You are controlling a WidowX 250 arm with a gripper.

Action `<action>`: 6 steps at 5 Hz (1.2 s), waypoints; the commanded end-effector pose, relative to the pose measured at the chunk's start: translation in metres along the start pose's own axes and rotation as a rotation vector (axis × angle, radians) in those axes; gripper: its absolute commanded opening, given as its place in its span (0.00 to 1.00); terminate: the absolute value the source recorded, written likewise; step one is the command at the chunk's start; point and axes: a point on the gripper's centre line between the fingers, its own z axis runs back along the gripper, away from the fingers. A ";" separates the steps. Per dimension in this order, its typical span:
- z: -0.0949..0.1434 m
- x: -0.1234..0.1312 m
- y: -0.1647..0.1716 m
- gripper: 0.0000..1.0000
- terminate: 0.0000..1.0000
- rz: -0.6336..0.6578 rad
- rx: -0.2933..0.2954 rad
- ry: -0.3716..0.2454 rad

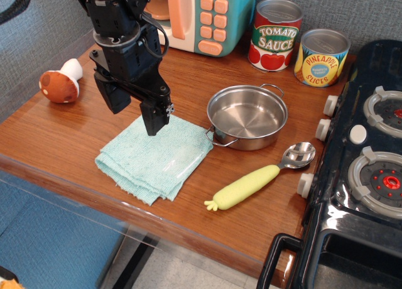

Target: Place the pot on the blue cloth

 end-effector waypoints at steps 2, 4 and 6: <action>0.000 0.038 -0.013 1.00 0.00 -0.013 0.031 -0.041; -0.003 0.114 -0.017 1.00 0.00 -0.010 0.013 -0.059; -0.057 0.129 -0.009 1.00 0.00 0.044 -0.077 0.032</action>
